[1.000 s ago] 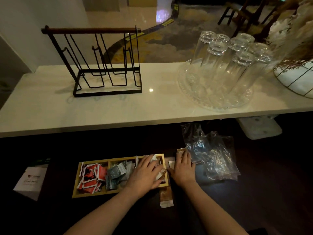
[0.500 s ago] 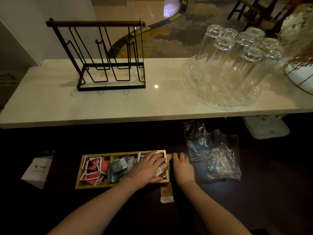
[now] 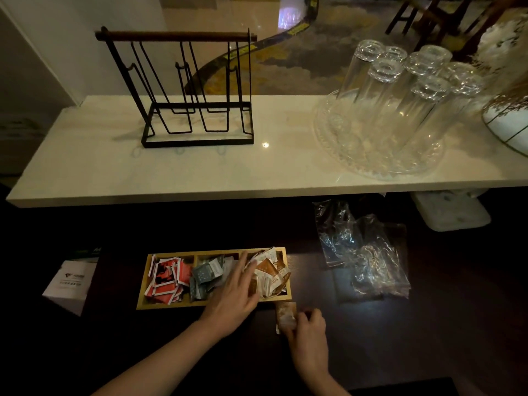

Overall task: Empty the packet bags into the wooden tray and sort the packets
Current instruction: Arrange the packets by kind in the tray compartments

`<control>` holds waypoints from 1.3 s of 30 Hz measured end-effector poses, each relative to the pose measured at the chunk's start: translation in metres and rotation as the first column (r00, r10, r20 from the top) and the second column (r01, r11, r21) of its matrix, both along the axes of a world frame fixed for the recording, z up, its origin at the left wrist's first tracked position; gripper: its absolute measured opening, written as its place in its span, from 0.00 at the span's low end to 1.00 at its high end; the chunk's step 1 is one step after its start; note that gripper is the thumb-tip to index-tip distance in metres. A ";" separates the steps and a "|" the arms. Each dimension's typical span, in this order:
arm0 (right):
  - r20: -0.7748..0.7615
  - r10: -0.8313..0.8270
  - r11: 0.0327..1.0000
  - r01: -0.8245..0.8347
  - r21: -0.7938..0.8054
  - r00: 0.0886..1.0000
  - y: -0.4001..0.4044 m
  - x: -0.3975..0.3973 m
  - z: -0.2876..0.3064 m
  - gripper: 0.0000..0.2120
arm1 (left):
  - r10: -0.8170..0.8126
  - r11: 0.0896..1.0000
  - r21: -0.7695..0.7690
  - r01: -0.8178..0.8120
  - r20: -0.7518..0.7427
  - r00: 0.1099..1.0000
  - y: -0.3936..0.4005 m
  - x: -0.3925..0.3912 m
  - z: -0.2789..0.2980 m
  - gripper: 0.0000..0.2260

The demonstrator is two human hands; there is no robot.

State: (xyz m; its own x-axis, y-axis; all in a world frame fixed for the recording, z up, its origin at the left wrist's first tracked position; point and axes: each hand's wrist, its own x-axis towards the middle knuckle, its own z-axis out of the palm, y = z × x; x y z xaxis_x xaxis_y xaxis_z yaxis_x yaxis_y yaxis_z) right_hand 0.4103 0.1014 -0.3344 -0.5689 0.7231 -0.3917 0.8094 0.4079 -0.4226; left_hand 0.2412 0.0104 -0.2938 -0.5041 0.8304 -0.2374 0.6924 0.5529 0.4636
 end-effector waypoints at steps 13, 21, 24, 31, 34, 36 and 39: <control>-0.062 -0.244 0.942 0.221 -0.254 0.968 -0.002 -0.022 0.007 0.14 | -0.352 0.936 -0.134 0.326 -0.344 0.870 0.008 -0.007 -0.018 0.26; -0.407 -0.297 0.935 0.175 -0.309 0.864 0.047 -0.032 0.073 0.10 | -0.267 0.960 0.011 0.280 -0.268 0.926 -0.001 -0.015 -0.009 0.32; -0.426 -0.241 0.954 0.133 -0.268 0.872 0.045 -0.074 0.080 0.11 | -0.130 0.985 0.083 0.150 -0.214 0.968 -0.007 -0.018 -0.005 0.29; -0.183 0.073 0.996 -0.062 0.070 0.980 0.027 -0.116 0.070 0.18 | -0.139 0.990 -0.009 0.140 -0.150 0.979 0.001 -0.030 0.006 0.35; -0.228 0.125 0.970 -0.070 0.235 0.966 0.035 -0.108 0.064 0.18 | -0.209 0.977 -0.087 0.196 -0.191 0.959 0.007 -0.026 0.000 0.39; -0.351 0.086 0.979 -0.013 0.205 0.932 0.041 -0.098 0.053 0.18 | -0.234 0.971 -0.095 0.218 -0.219 0.947 0.011 -0.021 -0.004 0.37; -0.459 -0.065 0.993 0.014 -0.114 0.886 0.038 -0.081 0.038 0.19 | -0.229 0.973 -0.088 0.213 -0.264 0.937 0.016 -0.018 -0.006 0.32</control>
State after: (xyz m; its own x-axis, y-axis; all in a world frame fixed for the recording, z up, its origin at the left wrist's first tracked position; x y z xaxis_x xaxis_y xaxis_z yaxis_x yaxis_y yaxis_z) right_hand 0.3288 0.1392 -0.2966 -0.6753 0.7185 -0.1665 0.5274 0.3127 -0.7900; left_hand 0.2227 0.0261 -0.2995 -0.3607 0.9175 -0.1678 0.8951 0.3911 0.2141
